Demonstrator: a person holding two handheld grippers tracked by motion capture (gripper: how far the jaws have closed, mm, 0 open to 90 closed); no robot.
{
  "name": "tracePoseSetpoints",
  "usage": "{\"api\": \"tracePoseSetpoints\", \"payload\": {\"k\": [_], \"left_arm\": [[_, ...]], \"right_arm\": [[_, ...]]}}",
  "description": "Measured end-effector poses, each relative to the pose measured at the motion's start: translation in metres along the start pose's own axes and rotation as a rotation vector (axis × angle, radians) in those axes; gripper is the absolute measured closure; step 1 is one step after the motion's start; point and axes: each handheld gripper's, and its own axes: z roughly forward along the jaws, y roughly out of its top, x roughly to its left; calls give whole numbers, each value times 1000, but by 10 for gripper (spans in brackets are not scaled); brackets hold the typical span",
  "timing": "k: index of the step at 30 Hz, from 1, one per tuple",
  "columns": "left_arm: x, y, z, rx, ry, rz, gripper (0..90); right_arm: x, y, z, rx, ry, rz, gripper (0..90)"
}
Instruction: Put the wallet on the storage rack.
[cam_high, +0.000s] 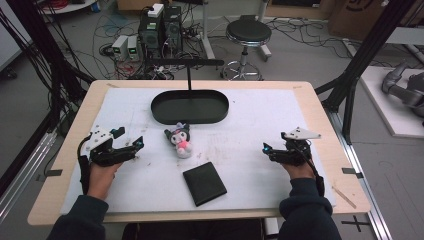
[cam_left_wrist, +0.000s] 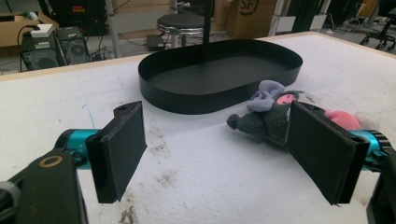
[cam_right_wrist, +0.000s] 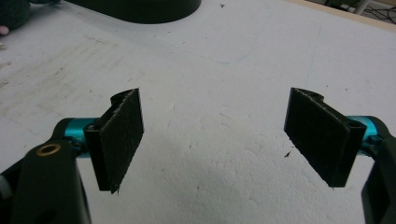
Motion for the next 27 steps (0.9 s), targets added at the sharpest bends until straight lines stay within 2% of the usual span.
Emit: {"api": "tracePoseSetpoints", "payload": {"k": [7, 10, 14, 15, 16, 17, 18, 20, 22, 23, 24, 25, 26, 27], "left_arm": [[-2, -1, 3, 4, 0, -14, 202], [-2, -1, 4, 4, 0, -17, 201], [-2, -2, 4, 13, 6, -19, 204], [-2, -2, 4, 11, 4, -19, 204], [-3, -2, 4, 12, 1, -13, 207], [-3, -2, 4, 12, 1, -13, 206], [-4, -2, 2, 12, 2, -11, 208], [-6, -2, -1, 6, 1, -9, 210], [-7, -2, -4, 2, 0, -5, 214], [-7, -2, -4, -1, 0, -5, 214], [-6, -2, -4, -1, 2, -7, 214], [-5, -2, -5, 1, 3, -10, 214], [-4, -3, -4, 0, 2, -14, 215], [-4, -3, -4, 2, 2, -15, 215]], "right_arm": [[3, -2, 0, -2, 19, 6, 201], [8, 0, 2, -2, 41, -1, 201], [21, 4, 6, 5, 96, -28, 202], [21, 4, 6, 5, 96, -28, 202], [31, 8, 8, 1, 124, -52, 203], [31, 8, 8, 1, 124, -52, 203], [44, 12, 10, -6, 153, -74, 205], [60, 16, 14, -7, 185, -100, 206], [76, 18, 20, 3, 221, -130, 221], [84, 19, 23, 12, 240, -144, 266], [84, 19, 23, 12, 240, -144, 266], [91, 20, 27, 18, 263, -159, 274], [105, 20, 34, 41, 289, -188, 274], [111, 21, 38, 54, 308, -191, 274]]}}
